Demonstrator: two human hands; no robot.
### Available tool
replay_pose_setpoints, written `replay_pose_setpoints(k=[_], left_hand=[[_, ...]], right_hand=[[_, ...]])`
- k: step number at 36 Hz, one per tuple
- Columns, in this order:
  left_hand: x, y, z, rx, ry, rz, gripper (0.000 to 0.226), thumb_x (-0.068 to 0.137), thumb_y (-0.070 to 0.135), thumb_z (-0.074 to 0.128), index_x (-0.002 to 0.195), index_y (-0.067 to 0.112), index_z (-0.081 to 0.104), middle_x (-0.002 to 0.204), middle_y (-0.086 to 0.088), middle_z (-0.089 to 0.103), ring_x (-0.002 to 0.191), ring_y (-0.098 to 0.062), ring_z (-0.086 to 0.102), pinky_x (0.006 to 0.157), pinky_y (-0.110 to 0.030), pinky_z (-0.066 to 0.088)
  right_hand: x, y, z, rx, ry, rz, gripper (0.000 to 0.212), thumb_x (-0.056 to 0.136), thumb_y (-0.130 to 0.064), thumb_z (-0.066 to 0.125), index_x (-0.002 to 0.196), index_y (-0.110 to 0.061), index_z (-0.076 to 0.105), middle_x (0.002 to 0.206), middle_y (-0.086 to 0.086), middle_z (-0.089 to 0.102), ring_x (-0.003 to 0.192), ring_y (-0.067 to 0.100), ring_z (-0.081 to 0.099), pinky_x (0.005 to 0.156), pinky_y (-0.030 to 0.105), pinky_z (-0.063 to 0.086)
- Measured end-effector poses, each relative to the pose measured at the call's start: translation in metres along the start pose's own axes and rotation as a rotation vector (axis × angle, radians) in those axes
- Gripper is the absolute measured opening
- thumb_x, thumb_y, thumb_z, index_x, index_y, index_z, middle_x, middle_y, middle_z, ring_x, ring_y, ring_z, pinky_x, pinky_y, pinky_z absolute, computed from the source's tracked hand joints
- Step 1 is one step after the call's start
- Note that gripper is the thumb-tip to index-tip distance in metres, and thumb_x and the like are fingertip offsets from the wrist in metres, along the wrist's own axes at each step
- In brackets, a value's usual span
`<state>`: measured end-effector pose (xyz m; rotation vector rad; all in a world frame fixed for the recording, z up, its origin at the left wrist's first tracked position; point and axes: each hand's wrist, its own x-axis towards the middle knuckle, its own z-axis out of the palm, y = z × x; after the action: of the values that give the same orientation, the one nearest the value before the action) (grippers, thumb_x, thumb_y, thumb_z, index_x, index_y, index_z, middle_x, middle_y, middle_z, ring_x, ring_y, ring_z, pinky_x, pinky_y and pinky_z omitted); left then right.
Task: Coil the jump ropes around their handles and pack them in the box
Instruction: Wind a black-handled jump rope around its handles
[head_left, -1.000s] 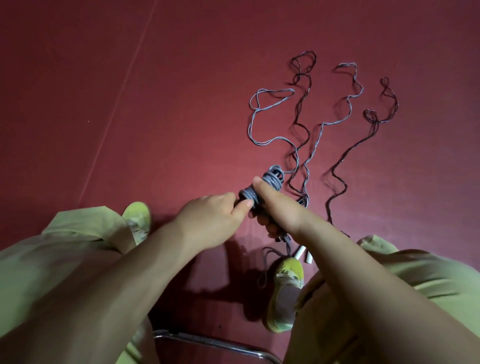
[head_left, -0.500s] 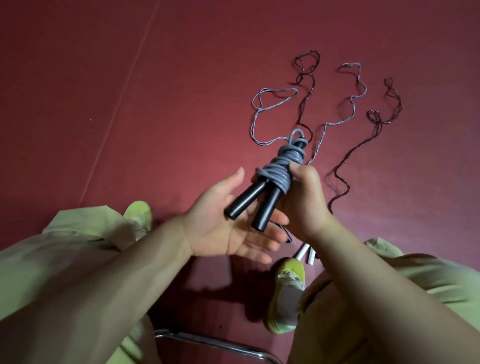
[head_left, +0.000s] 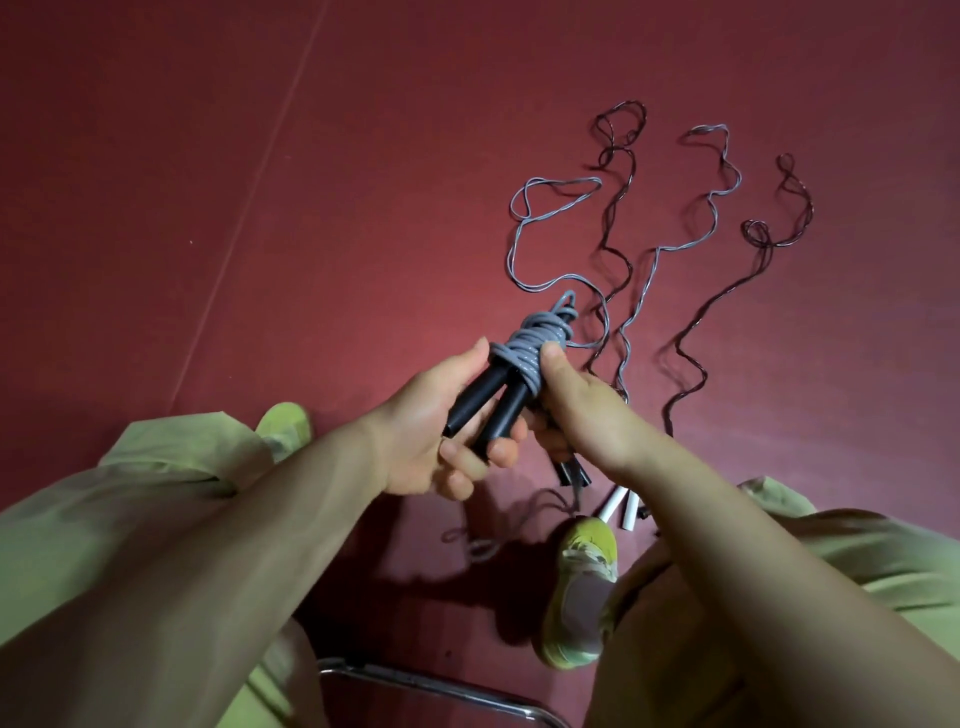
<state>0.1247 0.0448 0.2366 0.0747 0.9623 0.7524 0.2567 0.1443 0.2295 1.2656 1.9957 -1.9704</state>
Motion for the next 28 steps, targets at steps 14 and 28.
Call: replay_pose_setpoints(k=[14,28], left_hand=[[0.010,-0.007,0.008,0.323,0.333,0.085,0.073,0.090,0.071,0.017,0.091,0.012,0.060,0.060,-0.003,0.056,0.035,-0.006,0.020,0.046,-0.022,0.020],[0.019,-0.016,-0.002,0.910,0.552,0.348,0.070,0.076,0.072,0.015,0.062,0.019,0.059,0.063,0.001,0.063,0.069,-0.022,0.058,0.086,-0.042,0.048]], right_hand=[[0.003,0.006,0.002,-0.068,-0.026,0.159,0.055,0.103,-0.051,0.012,0.059,-0.021,0.029,0.041,-0.012,0.025,0.036,0.007,0.019,0.042,0.018,0.017],[0.004,0.006,0.001,-0.036,-0.118,0.272,0.067,0.084,-0.080,0.022,0.076,-0.017,0.044,0.055,-0.007,0.025,0.047,0.012,0.017,0.048,0.027,0.015]])
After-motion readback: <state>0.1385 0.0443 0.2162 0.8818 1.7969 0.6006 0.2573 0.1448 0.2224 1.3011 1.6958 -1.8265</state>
